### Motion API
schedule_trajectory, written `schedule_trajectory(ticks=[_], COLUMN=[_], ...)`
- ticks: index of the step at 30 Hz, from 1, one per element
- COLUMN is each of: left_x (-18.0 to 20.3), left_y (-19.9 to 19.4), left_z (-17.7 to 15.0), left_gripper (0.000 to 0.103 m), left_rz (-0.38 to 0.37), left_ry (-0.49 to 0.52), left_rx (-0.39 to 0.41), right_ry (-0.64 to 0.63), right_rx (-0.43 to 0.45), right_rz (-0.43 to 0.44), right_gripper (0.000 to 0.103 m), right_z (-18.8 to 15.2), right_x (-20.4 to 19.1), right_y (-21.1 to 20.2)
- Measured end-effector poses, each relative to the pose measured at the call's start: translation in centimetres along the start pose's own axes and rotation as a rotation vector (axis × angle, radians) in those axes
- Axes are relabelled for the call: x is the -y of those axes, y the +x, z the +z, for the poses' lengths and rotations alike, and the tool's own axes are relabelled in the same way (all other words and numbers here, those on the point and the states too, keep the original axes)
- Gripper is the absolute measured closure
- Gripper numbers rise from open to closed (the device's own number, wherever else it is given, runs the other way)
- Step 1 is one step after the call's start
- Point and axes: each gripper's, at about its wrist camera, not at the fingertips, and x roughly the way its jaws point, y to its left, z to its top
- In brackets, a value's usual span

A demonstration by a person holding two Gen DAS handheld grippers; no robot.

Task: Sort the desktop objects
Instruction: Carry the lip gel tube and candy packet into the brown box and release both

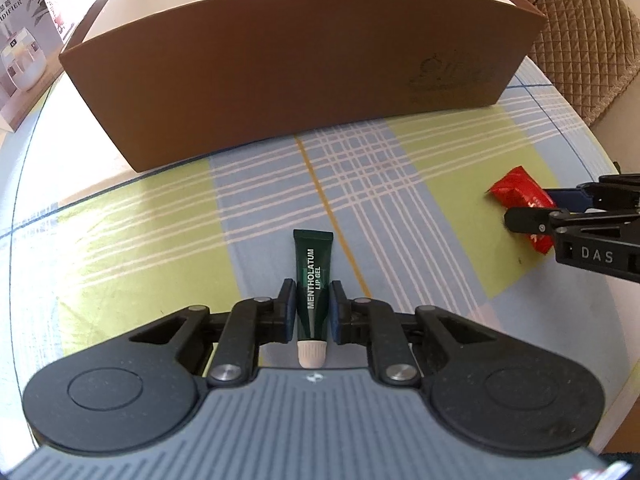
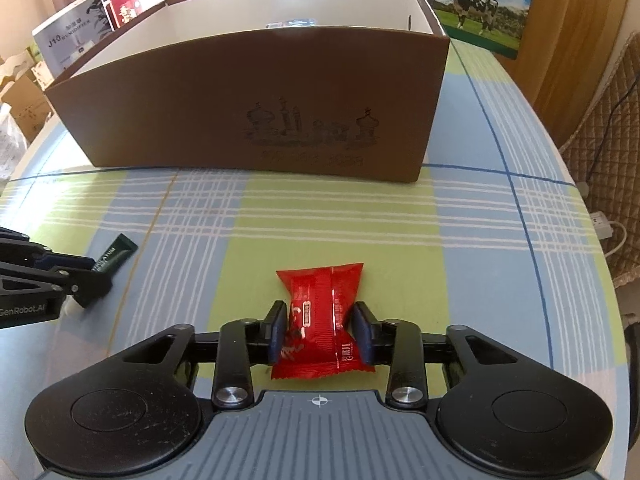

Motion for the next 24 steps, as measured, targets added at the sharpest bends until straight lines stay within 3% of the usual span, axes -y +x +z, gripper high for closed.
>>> schedule_trajectory(ticks=[6, 24], left_x=[-0.1, -0.7], left_y=[-0.7, -7.0], left_z=[-0.5, 0.8], left_gripper=[0.090, 0.090], left_rz=[-0.033, -0.034], left_ry=[-0.025, -0.055], left_rx=[0.013, 0.172], right_ry=[0.002, -0.046], right_rx=[0.002, 0.108], right_rz=[0.049, 0.167], right_gripper=[0.077, 0.077], right_z=[-0.2, 2.4], right_x=[-0.3, -3.0], right_y=[-0.9, -4.8])
